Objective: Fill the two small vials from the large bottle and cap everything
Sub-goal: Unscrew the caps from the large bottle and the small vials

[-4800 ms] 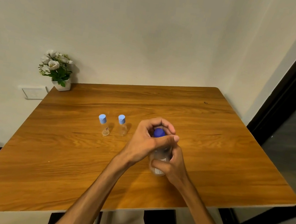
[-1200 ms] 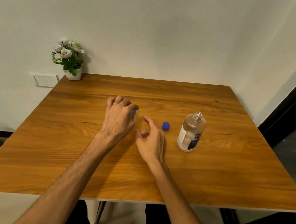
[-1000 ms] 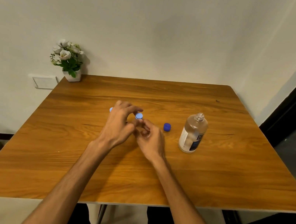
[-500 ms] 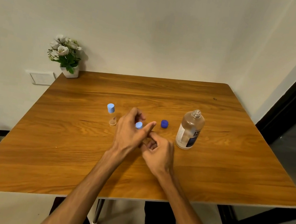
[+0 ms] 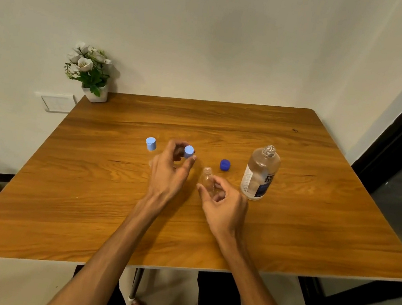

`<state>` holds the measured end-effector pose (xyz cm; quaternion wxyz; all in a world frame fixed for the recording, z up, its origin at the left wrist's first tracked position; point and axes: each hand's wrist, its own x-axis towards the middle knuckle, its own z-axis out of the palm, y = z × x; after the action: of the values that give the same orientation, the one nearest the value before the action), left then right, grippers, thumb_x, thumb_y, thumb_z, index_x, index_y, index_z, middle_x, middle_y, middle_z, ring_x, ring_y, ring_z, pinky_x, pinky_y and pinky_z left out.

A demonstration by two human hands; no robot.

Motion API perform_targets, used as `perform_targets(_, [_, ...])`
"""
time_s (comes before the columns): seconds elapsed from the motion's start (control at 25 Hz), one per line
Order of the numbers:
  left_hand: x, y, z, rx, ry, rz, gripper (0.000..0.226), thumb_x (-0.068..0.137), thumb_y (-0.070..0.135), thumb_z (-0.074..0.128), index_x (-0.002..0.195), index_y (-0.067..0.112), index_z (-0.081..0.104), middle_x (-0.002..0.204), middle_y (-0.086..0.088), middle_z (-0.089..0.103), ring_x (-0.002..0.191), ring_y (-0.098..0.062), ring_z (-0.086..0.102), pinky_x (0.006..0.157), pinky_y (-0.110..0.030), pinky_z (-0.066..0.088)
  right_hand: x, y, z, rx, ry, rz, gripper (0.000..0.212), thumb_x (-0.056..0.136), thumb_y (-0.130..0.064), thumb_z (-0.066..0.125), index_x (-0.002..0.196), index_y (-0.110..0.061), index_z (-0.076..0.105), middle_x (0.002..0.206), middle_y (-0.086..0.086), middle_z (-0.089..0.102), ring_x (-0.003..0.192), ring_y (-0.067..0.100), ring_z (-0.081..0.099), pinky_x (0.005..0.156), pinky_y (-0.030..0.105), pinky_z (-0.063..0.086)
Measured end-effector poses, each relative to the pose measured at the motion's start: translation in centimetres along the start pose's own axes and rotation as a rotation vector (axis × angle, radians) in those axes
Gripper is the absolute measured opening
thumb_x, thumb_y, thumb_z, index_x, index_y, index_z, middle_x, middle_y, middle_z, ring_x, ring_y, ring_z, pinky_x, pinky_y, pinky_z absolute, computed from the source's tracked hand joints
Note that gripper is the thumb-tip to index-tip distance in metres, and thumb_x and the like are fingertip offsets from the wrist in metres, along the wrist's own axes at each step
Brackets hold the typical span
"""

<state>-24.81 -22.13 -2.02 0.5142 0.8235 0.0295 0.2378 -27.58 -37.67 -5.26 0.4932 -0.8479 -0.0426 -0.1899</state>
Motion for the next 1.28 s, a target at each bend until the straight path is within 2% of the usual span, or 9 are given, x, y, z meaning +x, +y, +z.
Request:
perform_targets(0.08, [0.6, -1.7, 0.8, 0.15, -0.097, -0.066, 0.023, 0.089, 0.03, 0.077, 0.11, 0.023, 0.069, 0.105, 0.008, 0.075, 0.102, -0.01, 0.071, 0.091, -0.04, 0.06, -0.2, 0.4, -0.2, 0.032, 0.044, -0.008, 0.035, 0.083, -0.035, 0.087, 0.114, -0.024, 0.077, 0.077, -0.011, 0.075, 0.053, 0.004, 0.063, 0.049, 0.034, 0.058])
perform_targets(0.2, [0.6, -3.4, 1.9, 0.32, -0.156, -0.03, 0.026, 0.083, 0.033, 0.081, 0.105, 0.02, 0.074, 0.107, 0.005, 0.069, 0.102, -0.017, 0.066, 0.089, -0.04, 0.056, -0.1, 0.9, -0.2, 0.037, 0.06, -0.034, 0.036, 0.083, -0.038, 0.087, 0.114, -0.023, 0.077, 0.078, -0.009, 0.075, 0.055, 0.006, 0.065, 0.048, 0.029, 0.057])
perform_targets(0.44, [0.3, -3.4, 1.8, 0.34, -0.149, -0.009, 0.052, 0.08, 0.035, 0.083, 0.126, 0.014, 0.071, 0.121, -0.001, 0.064, 0.108, -0.015, 0.062, 0.094, -0.034, 0.055, 0.1, 1.3, -0.3, 0.032, -0.016, -0.018, 0.041, 0.082, -0.031, 0.089, 0.119, -0.019, 0.076, 0.091, -0.014, 0.075, 0.06, 0.002, 0.066, 0.051, 0.025, 0.059])
perform_targets(0.68, [-1.6, -1.9, -2.1, 0.271, 0.254, 0.2, 0.016, 0.083, 0.01, 0.071, 0.098, 0.013, 0.072, 0.086, 0.0, 0.06, 0.08, -0.018, 0.056, 0.072, -0.039, 0.05, -0.1, 0.9, 0.2, 0.039, -0.126, 0.062, 0.042, 0.079, -0.028, 0.092, 0.116, -0.021, 0.074, 0.102, -0.006, 0.081, 0.066, 0.002, 0.072, 0.061, 0.033, 0.065])
perform_targets(0.8, [-0.7, -1.7, -4.4, 0.307, 0.382, 0.172, 0.017, 0.083, 0.014, 0.07, 0.099, 0.011, 0.067, 0.089, -0.004, 0.057, 0.081, -0.022, 0.054, 0.068, -0.04, 0.048, -0.4, 0.7, -0.3, 0.037, -0.148, 0.095, 0.067, 0.075, -0.034, 0.094, 0.134, -0.02, 0.067, 0.127, -0.001, 0.075, 0.064, 0.0, 0.073, 0.065, 0.028, 0.066])
perform_targets(0.88, [0.3, -1.8, -5.3, 0.345, 0.384, 0.13, 0.029, 0.083, 0.021, 0.072, 0.108, 0.01, 0.064, 0.101, -0.007, 0.057, 0.092, -0.021, 0.054, 0.071, -0.038, 0.049, -1.4, 0.4, -1.1, 0.03, -0.081, 0.102, 0.072, 0.074, -0.036, 0.094, 0.137, -0.018, 0.065, 0.125, -0.006, 0.073, 0.063, -0.002, 0.072, 0.061, 0.02, 0.063])
perform_targets(1.04, [2.0, -2.7, -5.8, 0.396, 0.172, 0.058, 0.043, 0.09, 0.028, 0.074, 0.129, 0.012, 0.065, 0.127, -0.009, 0.057, 0.112, -0.02, 0.057, 0.085, -0.038, 0.056, -3.9, -0.7, -2.7, 0.035, 0.111, 0.035, 0.02, 0.084, -0.027, 0.087, 0.1, -0.023, 0.075, 0.086, -0.014, 0.076, 0.07, 0.001, 0.07, 0.05, 0.015, 0.053])
perform_targets(1.16, [1.6, -3.0, -5.8, 0.321, 0.154, 0.083, 0.028, 0.093, 0.019, 0.07, 0.12, 0.012, 0.072, 0.113, -0.005, 0.065, 0.094, -0.018, 0.064, 0.077, -0.048, 0.061, -4.6, -1.6, -2.3, 0.078, 0.076, -0.023, 0.007, 0.089, -0.019, 0.082, 0.088, -0.021, 0.075, 0.07, -0.018, 0.068, 0.064, 0.004, 0.069, 0.05, 0.017, 0.053])
perform_targets(1.28, [0.3, -2.5, -5.9, 0.283, 0.187, 0.131, 0.023, 0.087, 0.023, 0.073, 0.108, 0.015, 0.074, 0.099, -0.001, 0.068, 0.084, -0.015, 0.064, 0.071, -0.043, 0.06, -4.7, -2.6, -0.7, 0.099, 0.012, -0.094, 0.006, 0.089, -0.02, 0.082, 0.09, -0.02, 0.076, 0.073, -0.015, 0.071, 0.06, 0.004, 0.067, 0.049, 0.017, 0.053])
